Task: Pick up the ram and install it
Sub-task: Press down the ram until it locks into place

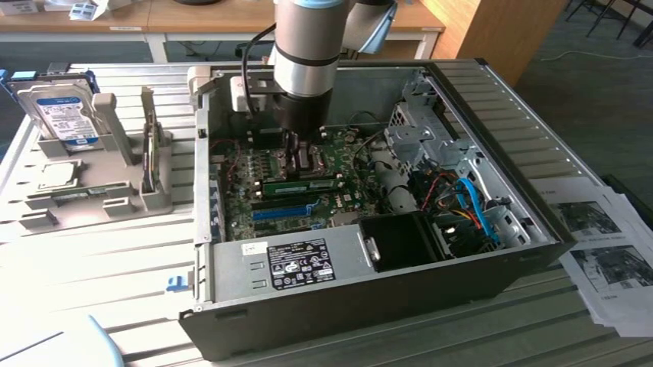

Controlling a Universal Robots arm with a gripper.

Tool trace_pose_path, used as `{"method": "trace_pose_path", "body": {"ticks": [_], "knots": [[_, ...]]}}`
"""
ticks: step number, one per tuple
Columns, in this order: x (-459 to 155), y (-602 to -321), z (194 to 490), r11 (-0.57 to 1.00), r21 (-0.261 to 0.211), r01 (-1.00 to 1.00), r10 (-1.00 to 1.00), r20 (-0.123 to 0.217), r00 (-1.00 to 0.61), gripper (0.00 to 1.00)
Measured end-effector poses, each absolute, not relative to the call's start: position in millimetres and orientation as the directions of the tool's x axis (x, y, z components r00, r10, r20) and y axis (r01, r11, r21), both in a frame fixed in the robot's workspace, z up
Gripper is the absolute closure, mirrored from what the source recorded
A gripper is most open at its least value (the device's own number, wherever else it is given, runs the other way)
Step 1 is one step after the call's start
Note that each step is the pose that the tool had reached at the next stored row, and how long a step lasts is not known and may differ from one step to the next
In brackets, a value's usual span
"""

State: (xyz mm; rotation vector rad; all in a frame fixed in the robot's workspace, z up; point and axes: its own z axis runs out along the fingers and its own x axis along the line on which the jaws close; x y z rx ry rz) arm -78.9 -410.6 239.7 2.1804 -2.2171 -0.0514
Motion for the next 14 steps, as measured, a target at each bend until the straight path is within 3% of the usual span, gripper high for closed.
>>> {"method": "trace_pose_path", "body": {"ticks": [14], "knots": [[-82.5, -410.6, 235.2, 0.017, 0.046, -0.999, -1.0, -0.001, -0.017, 0.91]]}}
